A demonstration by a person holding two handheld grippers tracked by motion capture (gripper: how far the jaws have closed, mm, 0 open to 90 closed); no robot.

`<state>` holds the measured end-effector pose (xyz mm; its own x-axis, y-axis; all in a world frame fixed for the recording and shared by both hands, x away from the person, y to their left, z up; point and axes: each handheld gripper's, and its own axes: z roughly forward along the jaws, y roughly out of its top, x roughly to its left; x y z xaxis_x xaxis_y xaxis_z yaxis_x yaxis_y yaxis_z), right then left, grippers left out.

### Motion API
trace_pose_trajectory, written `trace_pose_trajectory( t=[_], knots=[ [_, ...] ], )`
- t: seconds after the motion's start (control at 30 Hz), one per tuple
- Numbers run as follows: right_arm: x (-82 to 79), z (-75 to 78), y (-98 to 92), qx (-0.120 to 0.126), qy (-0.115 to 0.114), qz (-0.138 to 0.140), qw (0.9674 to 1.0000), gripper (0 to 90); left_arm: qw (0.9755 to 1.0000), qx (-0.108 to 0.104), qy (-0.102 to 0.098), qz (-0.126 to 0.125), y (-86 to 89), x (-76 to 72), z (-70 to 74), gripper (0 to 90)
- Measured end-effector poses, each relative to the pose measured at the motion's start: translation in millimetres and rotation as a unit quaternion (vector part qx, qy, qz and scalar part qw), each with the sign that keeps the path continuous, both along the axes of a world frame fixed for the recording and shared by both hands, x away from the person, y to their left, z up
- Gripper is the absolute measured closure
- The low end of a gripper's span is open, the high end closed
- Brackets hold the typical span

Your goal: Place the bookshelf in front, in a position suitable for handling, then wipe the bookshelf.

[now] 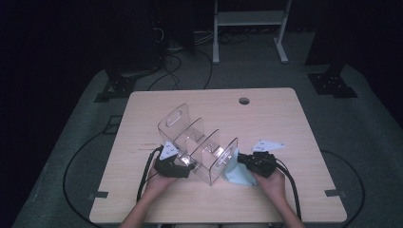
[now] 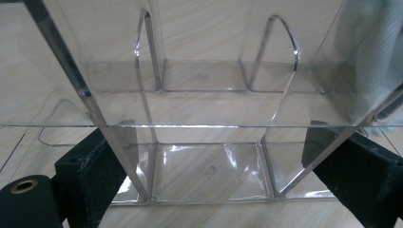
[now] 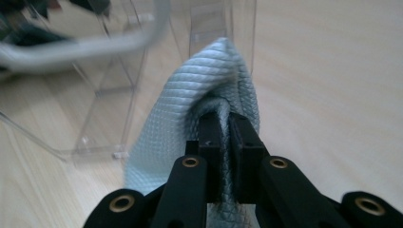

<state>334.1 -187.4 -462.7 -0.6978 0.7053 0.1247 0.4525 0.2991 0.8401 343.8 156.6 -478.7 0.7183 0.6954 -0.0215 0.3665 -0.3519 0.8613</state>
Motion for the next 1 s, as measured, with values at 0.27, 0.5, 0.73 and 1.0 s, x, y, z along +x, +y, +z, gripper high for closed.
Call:
trace_pose_trajectory(
  t=[0.27, 0.5, 0.73, 1.0],
  knots=[
    [1.3, 3.9, 1.6, -0.002, -0.011, 0.003, 0.9999, 84.4, 1.0000, 0.002, -0.001, -0.001, -0.1, -0.1, 0.5, 7.5],
    [3.1, 6.8, -4.3, 0.015, -0.007, -0.005, 0.9998, 84.3, 1.0000, 0.001, -0.001, -0.003, 0.5, 0.8, 0.0, 7.5],
    [4.0, -6.3, -1.4, 0.011, 0.006, -0.002, 0.9999, 84.3, 1.0000, 0.003, -0.001, -0.002, -0.3, 0.3, 0.7, 7.5],
    [3.6, 9.5, -6.5, 0.039, -0.007, -0.006, 0.9992, 84.3, 1.0000, 0.004, 0.000, 0.001, -0.1, -0.6, 0.8, 7.7]
  ],
)
